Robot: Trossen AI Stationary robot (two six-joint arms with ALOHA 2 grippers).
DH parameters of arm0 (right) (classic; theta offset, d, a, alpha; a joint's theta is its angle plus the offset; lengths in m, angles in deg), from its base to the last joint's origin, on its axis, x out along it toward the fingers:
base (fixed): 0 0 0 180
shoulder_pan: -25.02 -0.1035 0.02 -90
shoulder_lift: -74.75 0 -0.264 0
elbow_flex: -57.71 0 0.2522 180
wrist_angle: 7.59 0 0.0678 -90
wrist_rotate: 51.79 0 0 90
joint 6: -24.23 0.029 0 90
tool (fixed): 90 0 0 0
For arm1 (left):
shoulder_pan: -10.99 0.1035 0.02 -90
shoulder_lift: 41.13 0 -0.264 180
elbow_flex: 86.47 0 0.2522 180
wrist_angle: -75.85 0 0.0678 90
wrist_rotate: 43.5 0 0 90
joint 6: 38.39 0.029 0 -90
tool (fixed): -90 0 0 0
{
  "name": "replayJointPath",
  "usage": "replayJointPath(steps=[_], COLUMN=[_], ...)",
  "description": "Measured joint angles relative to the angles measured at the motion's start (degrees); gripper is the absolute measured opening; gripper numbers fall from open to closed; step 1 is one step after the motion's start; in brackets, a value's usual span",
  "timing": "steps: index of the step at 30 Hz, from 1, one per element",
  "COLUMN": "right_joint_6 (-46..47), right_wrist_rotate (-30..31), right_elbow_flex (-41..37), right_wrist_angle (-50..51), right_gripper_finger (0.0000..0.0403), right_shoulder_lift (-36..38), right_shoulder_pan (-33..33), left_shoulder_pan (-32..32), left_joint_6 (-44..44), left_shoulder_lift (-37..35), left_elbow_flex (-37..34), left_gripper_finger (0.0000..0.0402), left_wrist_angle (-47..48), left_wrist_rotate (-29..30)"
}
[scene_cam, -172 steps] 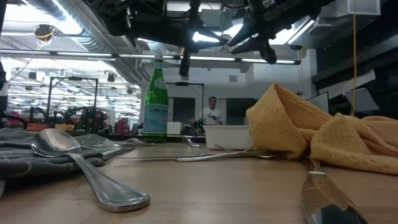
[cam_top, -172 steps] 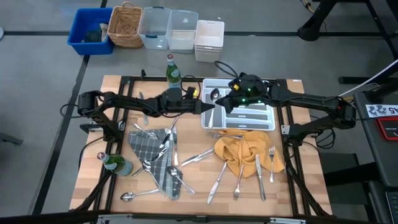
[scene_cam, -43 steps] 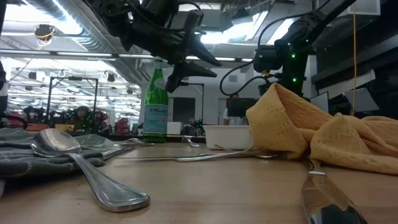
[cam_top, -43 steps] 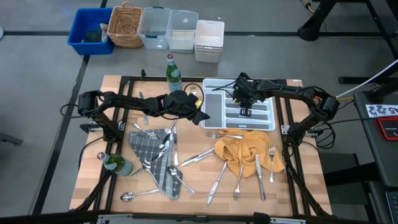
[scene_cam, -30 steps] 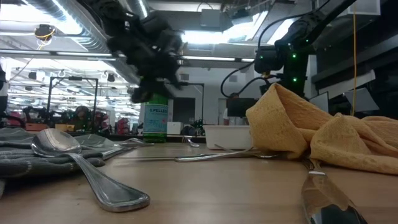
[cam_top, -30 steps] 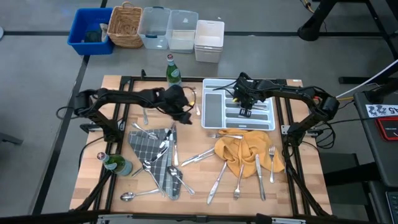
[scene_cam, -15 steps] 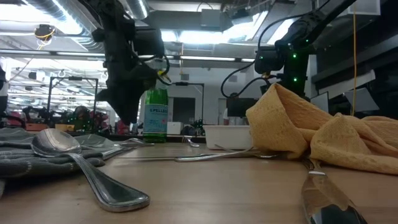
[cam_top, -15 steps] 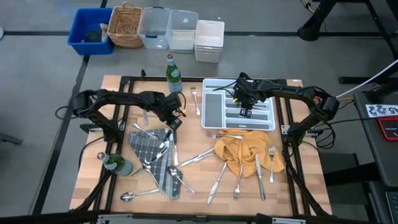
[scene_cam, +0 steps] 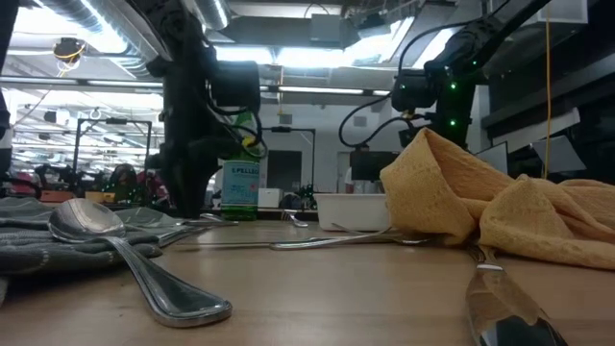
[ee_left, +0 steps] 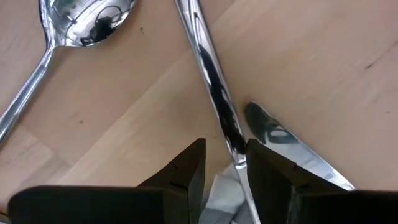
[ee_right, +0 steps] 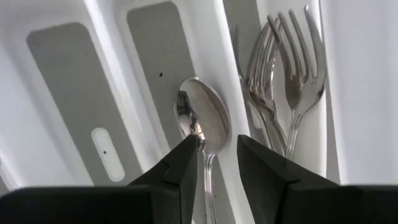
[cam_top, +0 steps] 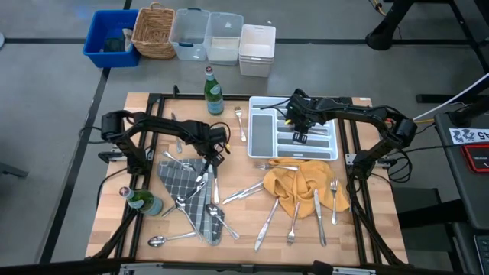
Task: Sort silverware
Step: Put the silver knife into the cutlery tray
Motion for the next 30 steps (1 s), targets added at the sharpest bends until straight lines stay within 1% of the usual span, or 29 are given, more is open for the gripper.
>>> replayJointPath(steps=[10,19,23,26,30], right_joint_6=[-0.02,-0.02,-0.02,-0.02,-0.02], right_wrist_rotate=[-0.02,-0.02,-0.02,-0.02,-0.02], right_elbow_flex=[0.00,0.00,0.00,0.00,0.00], right_wrist_angle=[-0.04,-0.13,-0.13,-0.13,-0.13], right_gripper_finger=[0.0115,0.0115,0.0115,0.0115,0.0115], right_shoulder_lift=[0.00,0.00,0.02,0.02,0.02], right_shoulder_pan=[0.00,0.00,0.00,0.00,0.00], left_shoulder_pan=[-0.09,-1.36,-1.82,-1.86,-1.84], left_joint_6=[-1.53,-1.79,-1.77,-2.18,-2.67], left_shoulder_lift=[0.36,4.14,4.46,4.22,4.24], left_elbow_flex=[-0.02,0.28,0.22,0.20,0.15], left_gripper_finger=[0.0101,0.0101,0.0100,0.0084,0.0043], left_wrist_angle=[-0.71,-1.15,-0.98,-0.66,-0.61], left_wrist_rotate=[0.43,1.27,1.74,2.10,2.19])
